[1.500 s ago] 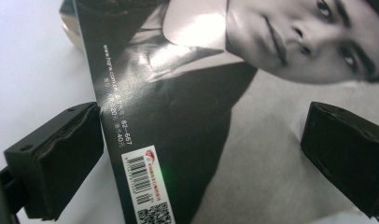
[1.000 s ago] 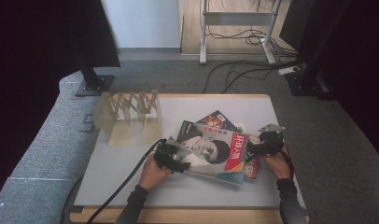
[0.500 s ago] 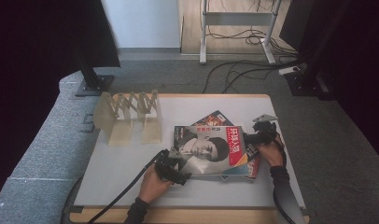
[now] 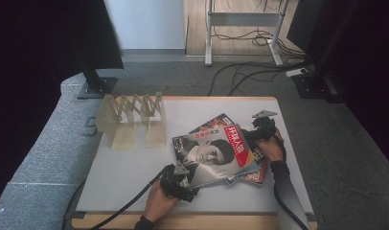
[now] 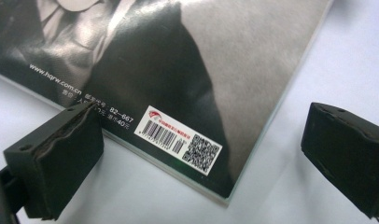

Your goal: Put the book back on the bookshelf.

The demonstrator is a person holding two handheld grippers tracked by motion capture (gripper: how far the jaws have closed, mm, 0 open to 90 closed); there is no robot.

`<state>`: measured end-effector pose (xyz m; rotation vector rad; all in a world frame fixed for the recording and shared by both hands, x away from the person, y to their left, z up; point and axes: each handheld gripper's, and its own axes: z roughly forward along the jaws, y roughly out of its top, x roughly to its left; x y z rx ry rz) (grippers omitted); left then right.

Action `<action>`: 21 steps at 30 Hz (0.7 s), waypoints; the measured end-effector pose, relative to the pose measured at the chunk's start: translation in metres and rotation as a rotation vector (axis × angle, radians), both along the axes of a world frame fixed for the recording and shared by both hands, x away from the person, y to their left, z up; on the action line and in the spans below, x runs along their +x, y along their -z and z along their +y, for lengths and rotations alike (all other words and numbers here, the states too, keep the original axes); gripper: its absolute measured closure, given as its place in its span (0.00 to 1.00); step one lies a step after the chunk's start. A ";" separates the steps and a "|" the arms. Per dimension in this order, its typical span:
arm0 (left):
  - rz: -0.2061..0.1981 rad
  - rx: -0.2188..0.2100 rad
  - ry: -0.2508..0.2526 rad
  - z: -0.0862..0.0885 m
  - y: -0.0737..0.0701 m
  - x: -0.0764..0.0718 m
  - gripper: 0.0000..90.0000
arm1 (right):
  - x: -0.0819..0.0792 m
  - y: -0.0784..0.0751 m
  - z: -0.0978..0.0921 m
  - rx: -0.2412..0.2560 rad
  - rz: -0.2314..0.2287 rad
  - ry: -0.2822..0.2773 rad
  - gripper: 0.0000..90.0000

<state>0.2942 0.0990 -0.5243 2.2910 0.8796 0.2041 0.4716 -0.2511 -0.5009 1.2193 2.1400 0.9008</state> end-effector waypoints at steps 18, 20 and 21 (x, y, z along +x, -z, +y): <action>-0.061 -0.048 0.015 0.028 -0.046 0.048 0.00 | -0.053 -0.030 -0.021 0.013 -0.057 -0.020 0.10; -0.063 -0.052 0.027 0.027 -0.051 0.062 0.00 | -0.063 -0.032 -0.022 0.023 -0.061 -0.034 0.09; -0.057 -0.050 0.032 0.027 -0.052 0.068 0.00 | -0.071 -0.033 -0.021 0.033 -0.062 -0.043 0.09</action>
